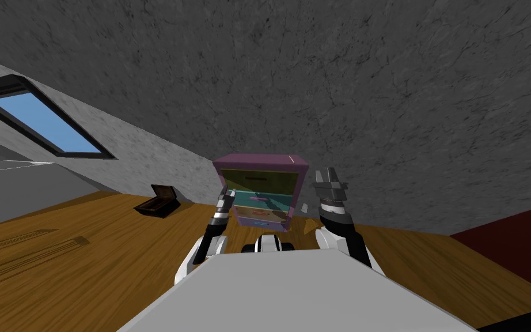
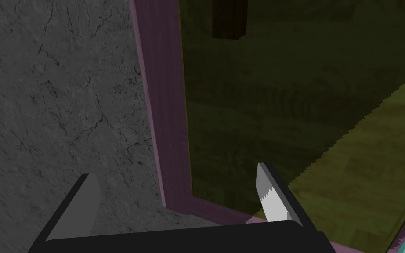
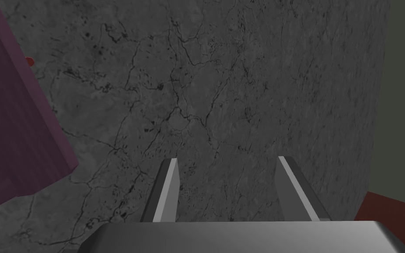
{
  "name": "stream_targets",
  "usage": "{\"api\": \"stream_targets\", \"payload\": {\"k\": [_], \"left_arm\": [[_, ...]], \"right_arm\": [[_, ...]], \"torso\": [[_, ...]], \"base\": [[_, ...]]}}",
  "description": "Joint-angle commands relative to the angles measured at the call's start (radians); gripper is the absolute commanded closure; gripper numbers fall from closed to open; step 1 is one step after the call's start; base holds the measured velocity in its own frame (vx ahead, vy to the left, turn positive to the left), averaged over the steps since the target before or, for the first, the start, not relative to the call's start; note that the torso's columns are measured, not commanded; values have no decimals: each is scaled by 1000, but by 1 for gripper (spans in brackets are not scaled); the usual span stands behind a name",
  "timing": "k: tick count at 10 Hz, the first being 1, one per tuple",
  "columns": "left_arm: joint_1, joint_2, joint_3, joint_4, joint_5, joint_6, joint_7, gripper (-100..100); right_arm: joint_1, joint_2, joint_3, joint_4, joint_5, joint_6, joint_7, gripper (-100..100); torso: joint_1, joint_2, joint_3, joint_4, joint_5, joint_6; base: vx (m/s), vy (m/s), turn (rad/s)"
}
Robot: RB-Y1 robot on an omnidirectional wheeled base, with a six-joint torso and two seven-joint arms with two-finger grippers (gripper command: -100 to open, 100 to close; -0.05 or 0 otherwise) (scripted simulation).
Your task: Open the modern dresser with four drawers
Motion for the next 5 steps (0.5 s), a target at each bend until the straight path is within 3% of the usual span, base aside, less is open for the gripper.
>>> {"api": "stream_targets", "payload": {"k": [1, 5], "left_arm": [[-2, 2, -6, 73, 0, -24, -1, -100], [-19, 3, -13, 167, 0, -55, -3, -100]], "right_arm": [[0, 0, 0, 0, 0, 0, 0, 0], [0, 0, 0, 0, 0, 0, 0, 0]], "torso": [[0, 0, 0, 0, 0, 0], [0, 1, 1, 0, 0, 0]], "base": [[27, -4, -13], [18, -3, -22]]}}
